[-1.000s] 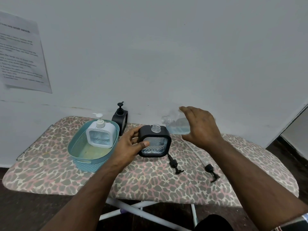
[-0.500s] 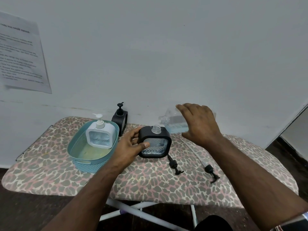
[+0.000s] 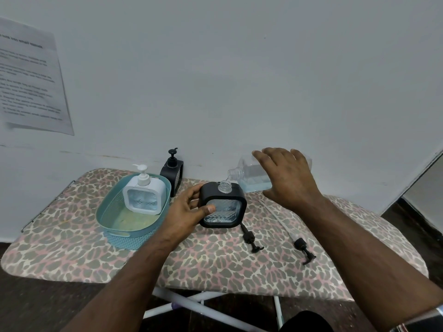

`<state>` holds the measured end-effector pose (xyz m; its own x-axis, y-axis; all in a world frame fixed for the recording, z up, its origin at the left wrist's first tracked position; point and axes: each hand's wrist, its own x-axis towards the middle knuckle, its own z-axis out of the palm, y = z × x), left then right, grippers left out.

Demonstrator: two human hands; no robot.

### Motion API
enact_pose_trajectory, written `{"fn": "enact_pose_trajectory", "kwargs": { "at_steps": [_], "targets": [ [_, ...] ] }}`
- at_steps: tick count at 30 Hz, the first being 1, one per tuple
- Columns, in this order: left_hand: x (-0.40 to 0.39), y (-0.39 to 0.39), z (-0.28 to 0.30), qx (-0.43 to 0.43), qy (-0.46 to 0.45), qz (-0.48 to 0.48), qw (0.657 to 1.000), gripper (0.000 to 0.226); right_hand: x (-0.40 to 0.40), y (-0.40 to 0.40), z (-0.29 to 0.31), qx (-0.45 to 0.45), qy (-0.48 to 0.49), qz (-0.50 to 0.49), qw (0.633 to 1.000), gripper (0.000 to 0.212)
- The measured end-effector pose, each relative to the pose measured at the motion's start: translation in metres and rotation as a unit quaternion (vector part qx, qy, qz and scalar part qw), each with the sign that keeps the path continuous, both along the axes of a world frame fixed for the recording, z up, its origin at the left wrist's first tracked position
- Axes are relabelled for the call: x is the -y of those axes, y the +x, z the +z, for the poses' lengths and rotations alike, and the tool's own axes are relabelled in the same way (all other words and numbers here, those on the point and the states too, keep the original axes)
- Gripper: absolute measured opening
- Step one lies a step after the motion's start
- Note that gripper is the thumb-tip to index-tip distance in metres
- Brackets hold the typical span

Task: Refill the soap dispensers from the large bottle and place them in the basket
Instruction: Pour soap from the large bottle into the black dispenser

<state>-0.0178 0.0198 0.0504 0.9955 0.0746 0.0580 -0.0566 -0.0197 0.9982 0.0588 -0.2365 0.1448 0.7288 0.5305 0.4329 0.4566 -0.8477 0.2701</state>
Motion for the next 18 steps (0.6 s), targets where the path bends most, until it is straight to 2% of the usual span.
{"fn": "enact_pose_trajectory", "kwargs": {
  "at_steps": [18],
  "targets": [
    [-0.0006,0.0003,-0.0007,0.001,0.006,0.004,1.0,0.053,0.0018,0.0005,0.0012,0.01,-0.011,0.001,1.0,0.102]
  ]
}}
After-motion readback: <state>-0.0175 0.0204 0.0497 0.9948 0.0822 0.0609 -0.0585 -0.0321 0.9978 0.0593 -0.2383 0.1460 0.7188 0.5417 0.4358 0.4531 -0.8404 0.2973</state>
